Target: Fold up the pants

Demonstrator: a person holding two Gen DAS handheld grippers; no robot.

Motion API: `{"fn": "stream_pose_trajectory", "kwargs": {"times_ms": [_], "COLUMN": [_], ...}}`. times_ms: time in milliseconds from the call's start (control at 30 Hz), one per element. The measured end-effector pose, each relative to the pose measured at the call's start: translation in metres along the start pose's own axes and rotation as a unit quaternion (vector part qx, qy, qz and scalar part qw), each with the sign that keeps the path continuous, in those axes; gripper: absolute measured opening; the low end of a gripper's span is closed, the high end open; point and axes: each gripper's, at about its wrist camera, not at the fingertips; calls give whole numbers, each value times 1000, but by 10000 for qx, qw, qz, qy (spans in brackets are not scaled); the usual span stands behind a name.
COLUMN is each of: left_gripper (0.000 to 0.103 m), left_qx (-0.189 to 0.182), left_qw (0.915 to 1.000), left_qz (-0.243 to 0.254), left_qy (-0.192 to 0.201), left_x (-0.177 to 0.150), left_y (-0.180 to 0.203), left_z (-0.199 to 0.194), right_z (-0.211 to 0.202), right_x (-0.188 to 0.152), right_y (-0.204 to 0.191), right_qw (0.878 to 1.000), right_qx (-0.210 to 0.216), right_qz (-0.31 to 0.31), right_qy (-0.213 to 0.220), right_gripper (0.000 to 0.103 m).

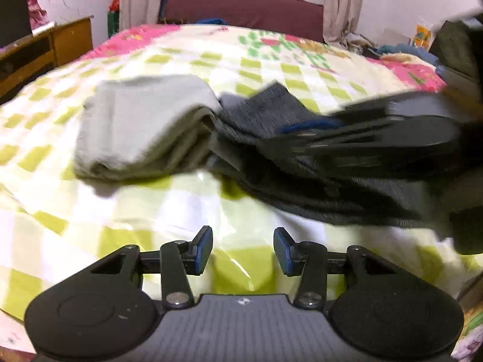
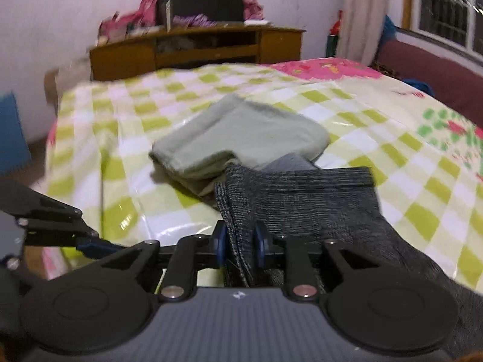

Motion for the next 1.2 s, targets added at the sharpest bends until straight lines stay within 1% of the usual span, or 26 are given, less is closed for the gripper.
{"fn": "stream_pose_trajectory", "kwargs": {"times_ms": [33, 100, 133, 167, 200, 267, 333, 400, 433, 500, 533, 567, 600, 633, 700, 733, 800, 900, 933, 1033, 1067, 1100, 1133, 1167, 1200], "left_gripper": [57, 58, 63, 65, 67, 67, 67, 67, 67, 67, 67, 67, 67, 67, 67, 67, 67, 67, 67, 67, 67, 67, 67, 67, 67], "left_qx": [70, 167, 174, 159, 124, 131, 126, -19, -112, -205, -235, -275, -300, -329, -348, -344, -371, -408, -431, -418, -416, -442, -462, -444, -398], "left_qw": [9999, 9994, 9988, 9982, 9974, 9963, 9952, 9952, 9953, 9955, 9954, 9951, 9948, 9945, 9936, 9930, 9917, 9900, 9896, 9883, 9880, 9877, 9877, 9879, 9880], "left_qz": [47, 139, 161, 160, 158, 198, 300, 361, 405, 528, 606, 693, 765, 831, 978, 1040, 1154, 1293, 1325, 1426, 1448, 1454, 1453, 1459, 1471], "left_qy": [74, 282, 420, 553, 695, 821, 925, 915, 869, 756, 699, 648, 602, 550, 455, 438, 419, 388, 361, 337, 348, 357, 340, 288, 241], "left_x": [4, 14, 21, 28, 35, 49, 59, 66, 69, 73, 75, 77, 78, 80, 83, 83, 85, 86, 86, 86, 86, 85, 85, 84, 84], "left_y": [-4, -10, -11, -12, -13, -10, -2, 6, 13, 29, 38, 46, 55, 62, 78, 83, 95, 109, 113, 124, 126, 128, 130, 131, 133], "left_z": [-4, -12, -16, -19, -21, -18, -14, -2, 4, 15, 22, 29, 33, 37, 42, 38, 36, 34, 34, 33, 32, 30, 30, 31, 33], "right_z": [-10, -30, -37, -43, -49, -58, -77, -101, -115, -138, -146, -153, -158, -161, -162, -161, -162, -167, -165, -159, -159, -159, -157, -154, -151], "right_x": [2, 5, 6, 5, 3, -4, -17, -34, -45, -69, -81, -94, -107, -119, -133, -137, -147, -159, -162, -168, -171, -174, -174, -172, -168], "right_y": [7, 24, 34, 45, 58, 83, 110, 135, 149, 173, 183, 195, 206, 214, 228, 230, 236, 245, 248, 254, 257, 259, 259, 258, 255], "right_qw": [9999, 9998, 9997, 9994, 9982, 9934, 9869, 9780, 9715, 9554, 9469, 9382, 9291, 9210, 9080, 9056, 9021, 8849, 8818, 8841, 8803, 8722, 8640, 8627, 8647], "right_qx": [39, -41, -169, -334, -596, -1121, -1540, -1916, -2092, -2397, -2473, -2466, -2328, -2097, -1621, -1484, -1241, -754, -653, -420, -306, -261, -271, -304, -351], "right_qz": [93, 165, 151, 106, 40, 32, 274, 722, 1047, 1689, 2032, 2406, 2862, 3277, 3862, 3971, 4132, 4596, 4669, 4652, 4730, 4877, 5017, 5040, 5006], "right_qy": [64, 117, 107, 66, -28, -260, -392, -402, -381, -332, -317, -314, -276, -195, -117, -105, -79, 72, 109, 118, 195, 272, 329, 294, 237], "right_gripper": [23, 32, 37, 38, 38, 38, 38, 38, 38, 38, 39, 40, 41, 41, 42, 48, 50, 51, 53, 58, 60, 60, 50, 31, 27]}}
Point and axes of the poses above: each gripper's, at about its wrist camera, not at the fingertips, and z roughly the way its jaws point, y to its right, x to its top, and after that the axes turned 8 degrees about z, right-handed
